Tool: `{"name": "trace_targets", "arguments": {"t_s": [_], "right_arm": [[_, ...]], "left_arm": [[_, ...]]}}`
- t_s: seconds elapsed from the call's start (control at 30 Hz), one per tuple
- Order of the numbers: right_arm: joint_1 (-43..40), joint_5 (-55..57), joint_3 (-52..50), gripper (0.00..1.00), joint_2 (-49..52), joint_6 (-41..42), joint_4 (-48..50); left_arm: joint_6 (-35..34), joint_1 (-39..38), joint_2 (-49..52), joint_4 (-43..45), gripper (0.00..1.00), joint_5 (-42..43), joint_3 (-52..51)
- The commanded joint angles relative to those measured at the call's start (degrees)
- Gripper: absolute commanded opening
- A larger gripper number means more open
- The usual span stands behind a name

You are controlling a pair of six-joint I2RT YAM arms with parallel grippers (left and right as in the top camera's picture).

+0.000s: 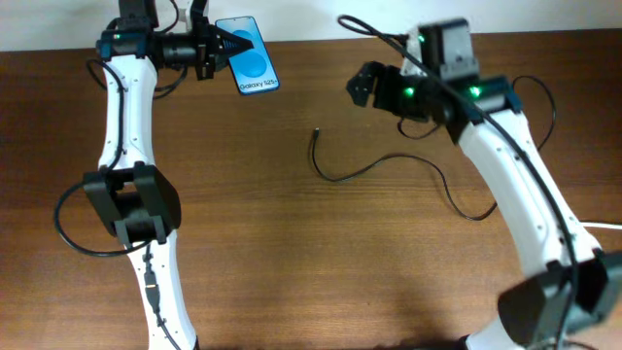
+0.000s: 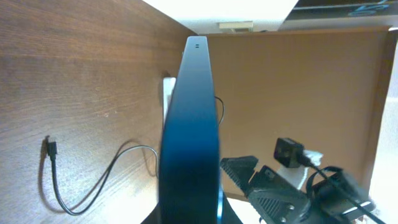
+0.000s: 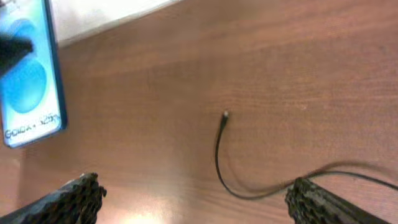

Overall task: Plug charger to phone and switch on socket
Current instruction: 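Lower the right gripper and grasp the black USB-C cable end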

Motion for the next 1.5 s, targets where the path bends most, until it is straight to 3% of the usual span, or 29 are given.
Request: {"name": "trace_targets", "arguments": {"t_s": [0.0,0.13,0.23,0.33,0.5,0.53,0.77,1.47], "right_arm": [[3.6,1.5,7.4,0.98,9.1,-4.1,-5.3],[5.9,1.4,9.7,0.99,15.9,-4.2,-6.1],[6.0,1.5,9.6,1.0,19.6,1.7,-4.9],[6.2,1.5,9.6,0.71,22.8,3.6,-4.7],[7.3,1.5,9.6,0.37,25.9,3.3,-2.4],[7.5,1.5,9.6,0.34,26.1,3.4,-2.0],[7.8,0.1,9.6,0.26,29.3,3.6,2.2],[8.8,-4.1,9.6,0.29,37.2,6.9,9.2]], "left_arm": [[1.5,0.1,0.0,0.0,0.0,3.4,0.9],[1.5,0.2,0.0,-1.2,0.0,3.4,0.9],[1.4,0.4,0.0,-1.5,0.0,3.4,0.9],[1.4,0.4,0.0,-1.6,0.0,3.4,0.9],[1.4,0.7,0.0,-1.6,0.0,3.4,0.9],[1.4,0.7,0.0,-1.6,0.0,3.4,0.9],[1.4,0.7,0.0,-1.6,0.0,3.4,0.9],[1.5,0.7,0.0,-1.6,0.0,2.9,0.9]]}}
